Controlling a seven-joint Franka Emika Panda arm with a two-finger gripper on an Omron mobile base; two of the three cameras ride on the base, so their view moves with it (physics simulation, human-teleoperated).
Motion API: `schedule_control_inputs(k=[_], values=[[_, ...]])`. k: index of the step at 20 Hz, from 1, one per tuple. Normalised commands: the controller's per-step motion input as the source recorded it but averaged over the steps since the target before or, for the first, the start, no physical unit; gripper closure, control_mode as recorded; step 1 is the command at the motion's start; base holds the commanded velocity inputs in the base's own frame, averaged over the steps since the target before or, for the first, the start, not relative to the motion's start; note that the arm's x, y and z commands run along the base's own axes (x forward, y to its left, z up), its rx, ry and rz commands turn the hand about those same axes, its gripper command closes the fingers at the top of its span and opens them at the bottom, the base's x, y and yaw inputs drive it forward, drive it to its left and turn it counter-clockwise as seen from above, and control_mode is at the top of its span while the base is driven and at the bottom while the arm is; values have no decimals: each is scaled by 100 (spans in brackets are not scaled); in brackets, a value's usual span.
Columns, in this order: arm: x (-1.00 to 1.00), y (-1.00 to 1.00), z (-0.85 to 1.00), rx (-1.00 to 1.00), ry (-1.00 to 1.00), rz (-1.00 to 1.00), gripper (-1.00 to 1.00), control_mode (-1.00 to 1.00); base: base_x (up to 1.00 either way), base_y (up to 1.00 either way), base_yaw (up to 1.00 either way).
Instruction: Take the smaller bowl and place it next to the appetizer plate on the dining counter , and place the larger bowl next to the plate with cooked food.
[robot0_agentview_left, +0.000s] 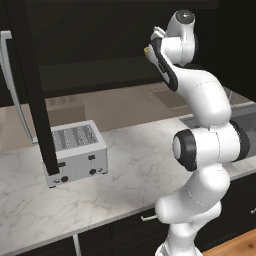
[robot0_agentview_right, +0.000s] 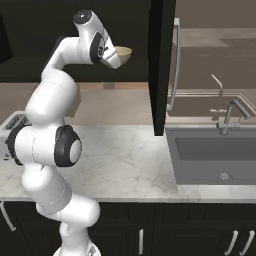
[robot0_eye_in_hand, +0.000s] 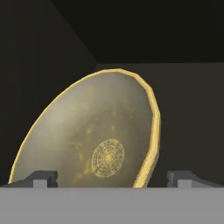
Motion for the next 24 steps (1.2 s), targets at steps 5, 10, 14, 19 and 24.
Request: schedule_control_inputs(k=[5, 10, 14, 19, 24], values=[[45, -8, 0, 0, 0, 0, -100, -100, 0, 0, 0], [27, 0, -5, 0, 5, 0, 100, -100, 0, 0, 0], [12, 0, -7, 0, 7, 0, 100, -100, 0, 0, 0], [2, 0, -2, 0, 1, 0, 100, -100, 0, 0, 0], [-10, 1, -12, 0, 0, 0, 100, -100, 0, 0, 0]])
